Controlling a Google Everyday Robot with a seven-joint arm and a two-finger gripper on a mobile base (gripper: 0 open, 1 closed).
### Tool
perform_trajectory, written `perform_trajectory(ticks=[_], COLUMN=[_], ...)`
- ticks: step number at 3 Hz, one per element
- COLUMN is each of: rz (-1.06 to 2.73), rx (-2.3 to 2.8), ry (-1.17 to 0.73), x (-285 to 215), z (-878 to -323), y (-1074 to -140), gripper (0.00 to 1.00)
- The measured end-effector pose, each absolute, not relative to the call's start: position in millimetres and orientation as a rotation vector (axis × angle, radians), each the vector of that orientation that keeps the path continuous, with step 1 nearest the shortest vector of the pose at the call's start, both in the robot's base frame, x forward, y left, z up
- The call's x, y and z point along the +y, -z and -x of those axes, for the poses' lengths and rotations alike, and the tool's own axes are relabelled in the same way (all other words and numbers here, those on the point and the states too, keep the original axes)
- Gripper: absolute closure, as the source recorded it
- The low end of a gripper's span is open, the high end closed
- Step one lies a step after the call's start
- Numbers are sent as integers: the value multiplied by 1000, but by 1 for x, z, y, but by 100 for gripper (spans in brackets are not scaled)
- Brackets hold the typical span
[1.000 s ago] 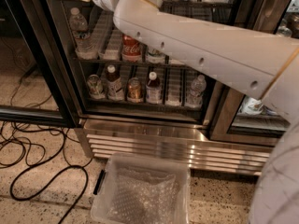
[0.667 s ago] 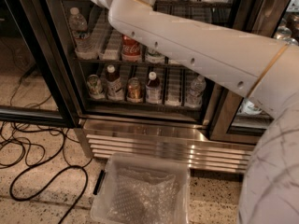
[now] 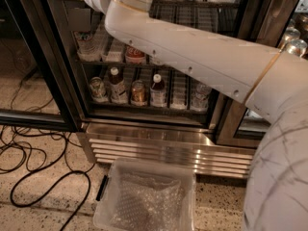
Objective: Pick coke can from top shelf of fridge
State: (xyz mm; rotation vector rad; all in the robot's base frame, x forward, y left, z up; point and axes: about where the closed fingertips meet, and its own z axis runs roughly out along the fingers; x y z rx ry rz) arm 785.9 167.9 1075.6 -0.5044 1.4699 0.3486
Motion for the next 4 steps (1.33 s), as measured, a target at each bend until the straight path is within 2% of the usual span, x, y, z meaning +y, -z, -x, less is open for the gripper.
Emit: perform_trajectory(ticks=[2,4], rz=[516,484], rx=[1460,1428], ry=[-278,-151], x=[166,142], z=[-794,-814], y=[-1068,-1081], gripper=[30,32])
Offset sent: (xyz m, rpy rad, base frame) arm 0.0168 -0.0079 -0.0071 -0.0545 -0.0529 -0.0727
